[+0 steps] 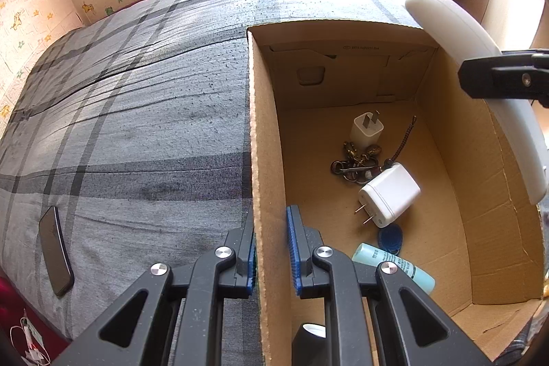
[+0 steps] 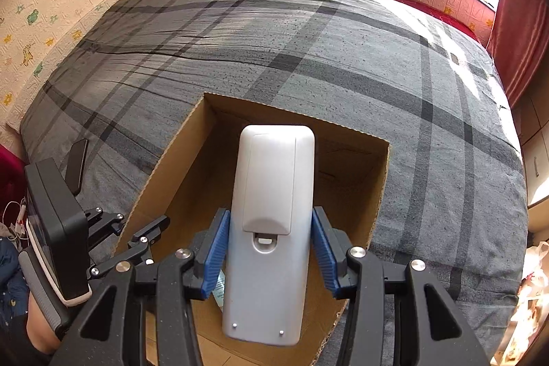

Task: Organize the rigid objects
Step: 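Lift the white remote with the right gripper and carry it into the box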

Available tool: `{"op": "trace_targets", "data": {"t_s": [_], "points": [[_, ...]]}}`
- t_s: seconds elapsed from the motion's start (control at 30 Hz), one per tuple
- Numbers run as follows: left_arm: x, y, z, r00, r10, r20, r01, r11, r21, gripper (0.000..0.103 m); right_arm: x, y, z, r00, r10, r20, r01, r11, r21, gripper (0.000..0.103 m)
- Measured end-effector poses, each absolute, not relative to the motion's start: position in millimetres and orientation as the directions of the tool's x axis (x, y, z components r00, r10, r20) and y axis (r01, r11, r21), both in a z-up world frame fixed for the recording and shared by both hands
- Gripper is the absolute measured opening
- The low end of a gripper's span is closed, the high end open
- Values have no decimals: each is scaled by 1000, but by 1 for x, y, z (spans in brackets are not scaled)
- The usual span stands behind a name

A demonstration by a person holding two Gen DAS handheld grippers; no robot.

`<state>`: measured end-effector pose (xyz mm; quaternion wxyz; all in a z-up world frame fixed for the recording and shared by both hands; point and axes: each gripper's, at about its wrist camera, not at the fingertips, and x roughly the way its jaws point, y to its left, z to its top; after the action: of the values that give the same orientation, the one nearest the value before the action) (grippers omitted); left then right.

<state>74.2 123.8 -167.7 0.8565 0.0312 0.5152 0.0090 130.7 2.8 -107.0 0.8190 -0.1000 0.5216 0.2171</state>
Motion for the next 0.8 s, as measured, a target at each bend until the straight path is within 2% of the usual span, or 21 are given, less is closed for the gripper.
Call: {"op": "trace_targets", "data": {"t_s": [0.8], "points": [[74, 128, -168, 469, 41, -882, 15, 998, 55, 17, 133, 34, -190, 217, 153, -964, -497, 867, 25, 50]]}}
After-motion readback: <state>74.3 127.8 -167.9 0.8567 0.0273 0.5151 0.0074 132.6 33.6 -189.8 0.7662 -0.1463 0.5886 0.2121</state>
